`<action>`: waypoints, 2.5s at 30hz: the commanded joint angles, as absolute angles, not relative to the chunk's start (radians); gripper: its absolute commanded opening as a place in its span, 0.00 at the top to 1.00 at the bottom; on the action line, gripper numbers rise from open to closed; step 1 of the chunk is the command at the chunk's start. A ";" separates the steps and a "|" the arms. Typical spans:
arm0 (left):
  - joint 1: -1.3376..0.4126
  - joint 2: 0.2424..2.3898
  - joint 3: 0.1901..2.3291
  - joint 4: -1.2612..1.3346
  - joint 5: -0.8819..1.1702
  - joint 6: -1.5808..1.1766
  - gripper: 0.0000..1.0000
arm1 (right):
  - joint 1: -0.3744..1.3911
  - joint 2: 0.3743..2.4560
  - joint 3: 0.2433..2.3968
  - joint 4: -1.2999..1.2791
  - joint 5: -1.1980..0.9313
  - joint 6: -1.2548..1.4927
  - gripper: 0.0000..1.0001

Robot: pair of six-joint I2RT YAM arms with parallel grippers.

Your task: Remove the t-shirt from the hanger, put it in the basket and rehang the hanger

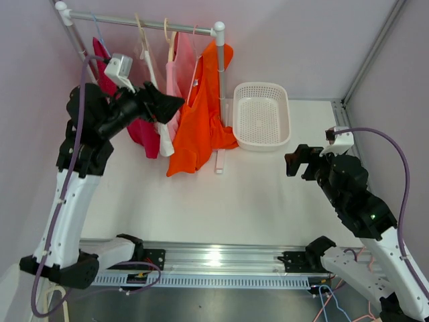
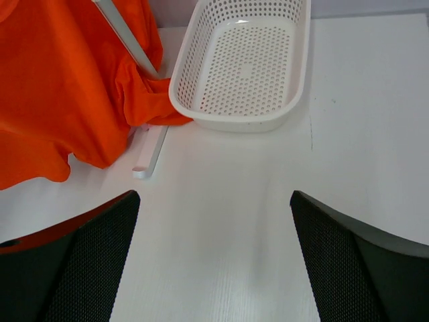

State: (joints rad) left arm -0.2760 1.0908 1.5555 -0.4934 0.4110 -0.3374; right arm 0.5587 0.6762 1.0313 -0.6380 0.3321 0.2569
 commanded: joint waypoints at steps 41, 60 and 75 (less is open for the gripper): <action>-0.403 1.723 2.269 -0.360 0.078 -0.064 0.99 | 0.558 0.514 1.057 -0.710 0.287 0.227 0.01; -0.667 1.437 2.088 -0.868 -0.633 -0.558 0.99 | 0.874 0.929 1.088 -0.240 -0.313 0.147 0.00; -0.703 1.402 1.954 -0.942 -0.678 -0.727 0.99 | 1.137 1.238 1.029 0.297 -0.213 0.215 0.01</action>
State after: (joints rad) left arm -0.6918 1.4452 1.9583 -0.9798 -0.6472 -0.6746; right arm 1.1053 1.1889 1.0283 0.1204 -0.2329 0.1898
